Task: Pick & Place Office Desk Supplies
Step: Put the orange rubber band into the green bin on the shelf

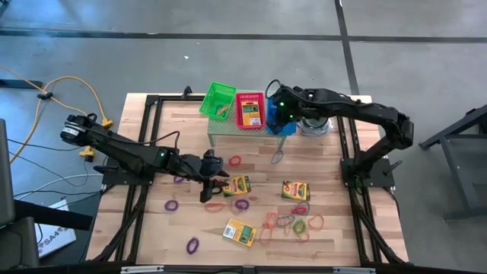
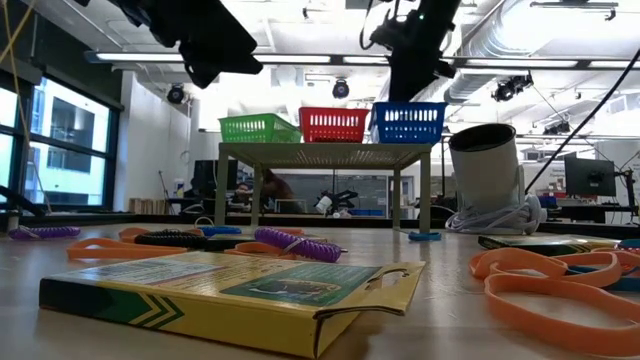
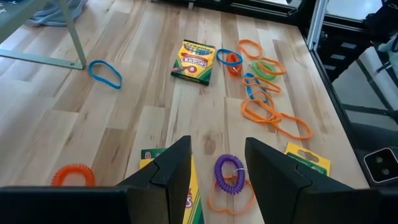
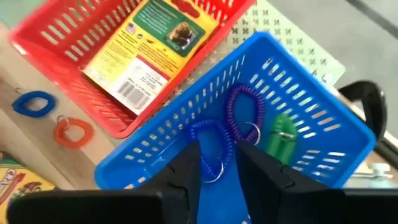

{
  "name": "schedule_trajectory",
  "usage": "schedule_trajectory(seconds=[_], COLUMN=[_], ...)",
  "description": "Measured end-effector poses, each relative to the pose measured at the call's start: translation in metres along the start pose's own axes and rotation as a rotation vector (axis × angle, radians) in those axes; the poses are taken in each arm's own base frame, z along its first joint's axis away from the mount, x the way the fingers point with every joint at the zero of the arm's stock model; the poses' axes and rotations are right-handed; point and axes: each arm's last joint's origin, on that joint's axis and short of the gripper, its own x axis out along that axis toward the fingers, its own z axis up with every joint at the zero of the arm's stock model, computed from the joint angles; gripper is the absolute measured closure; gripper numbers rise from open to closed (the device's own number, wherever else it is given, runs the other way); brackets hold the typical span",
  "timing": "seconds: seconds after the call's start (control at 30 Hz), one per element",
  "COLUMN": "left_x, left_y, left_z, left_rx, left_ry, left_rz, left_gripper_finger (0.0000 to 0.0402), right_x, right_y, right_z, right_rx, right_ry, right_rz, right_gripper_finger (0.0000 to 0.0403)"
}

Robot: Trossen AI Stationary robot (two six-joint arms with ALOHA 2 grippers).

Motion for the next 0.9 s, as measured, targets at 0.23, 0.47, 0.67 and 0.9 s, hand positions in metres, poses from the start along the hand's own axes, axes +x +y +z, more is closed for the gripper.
schedule_trajectory(seconds=[0.23,0.47,0.67,0.9], left_x=[0.001,0.004,0.006,0.005], left_y=[-0.002,-0.01,-0.018,-0.023], left_z=[-0.002,-0.012,-0.016,-0.018], left_rx=[0.006,0.027,-0.006,0.005], left_ry=[0.011,0.055,0.06,0.058], left_rz=[-0.005,-0.026,-0.051,-0.049], left_gripper_finger=[0.0255,0.0255,0.0254,0.0254], right_x=[-0.064,-0.116,-0.135,-0.133], right_y=[0.013,0.034,0.042,0.05], right_z=[-0.01,-0.057,-0.097,-0.124], right_rx=[-0.066,-0.141,-0.015,0.031], right_ry=[-0.135,0.05,0.306,0.446], right_rz=[0.161,0.499,0.454,0.23], right_gripper_finger=[0.0345,0.0351,0.0351,0.035])
